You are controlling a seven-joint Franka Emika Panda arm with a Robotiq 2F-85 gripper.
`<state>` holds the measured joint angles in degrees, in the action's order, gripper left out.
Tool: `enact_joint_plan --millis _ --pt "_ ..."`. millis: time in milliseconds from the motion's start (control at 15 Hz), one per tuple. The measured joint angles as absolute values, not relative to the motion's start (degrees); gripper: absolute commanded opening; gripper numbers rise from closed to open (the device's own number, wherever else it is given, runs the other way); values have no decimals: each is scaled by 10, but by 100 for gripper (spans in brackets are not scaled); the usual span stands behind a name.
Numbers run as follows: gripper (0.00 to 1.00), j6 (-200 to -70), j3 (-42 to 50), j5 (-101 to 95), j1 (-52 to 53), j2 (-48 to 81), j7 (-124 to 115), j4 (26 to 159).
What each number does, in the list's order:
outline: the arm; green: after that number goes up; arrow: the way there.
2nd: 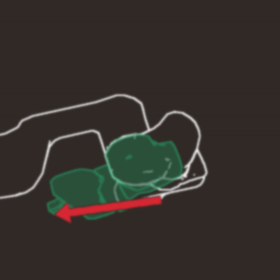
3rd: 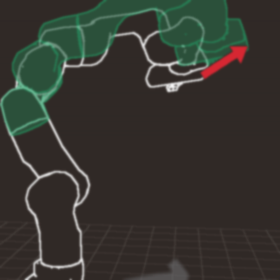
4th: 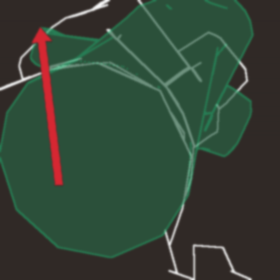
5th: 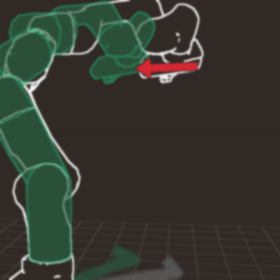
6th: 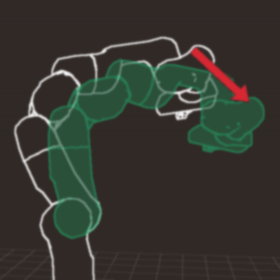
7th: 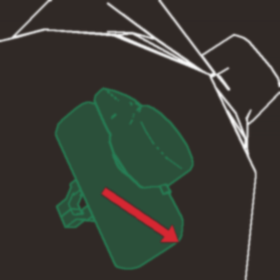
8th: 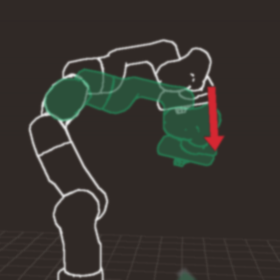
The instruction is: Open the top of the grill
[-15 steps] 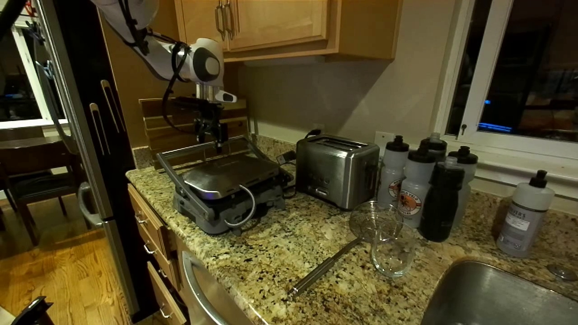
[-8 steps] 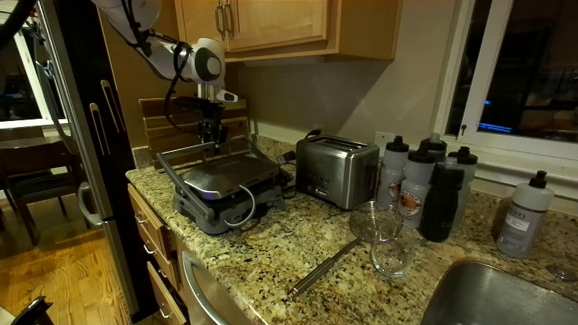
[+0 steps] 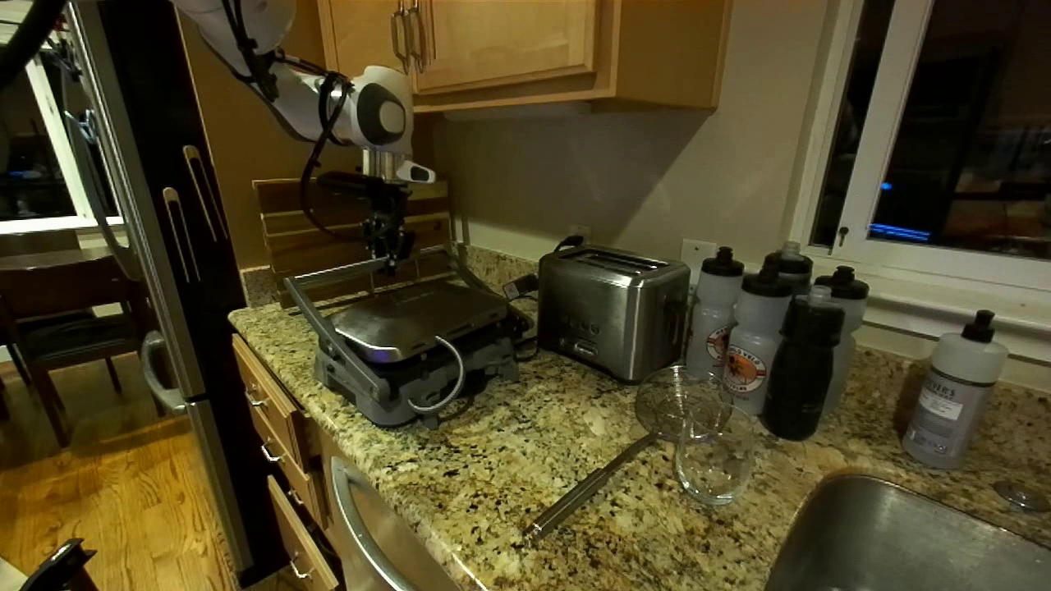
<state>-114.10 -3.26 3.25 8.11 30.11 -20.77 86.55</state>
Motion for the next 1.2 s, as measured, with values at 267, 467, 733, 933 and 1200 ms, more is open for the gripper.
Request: enact_joint_plan --millis 267,467,733,933,1200 --pt "7 -1141 -33 34 80 304 -203 866" --pt "7 -1136 -31 38 76 295 -202 868" --pt "7 -1118 -21 38 71 260 -202 877" --pt "7 -1109 -13 38 62 231 -202 888" --pt "7 -1108 -3 38 46 198 -202 900"
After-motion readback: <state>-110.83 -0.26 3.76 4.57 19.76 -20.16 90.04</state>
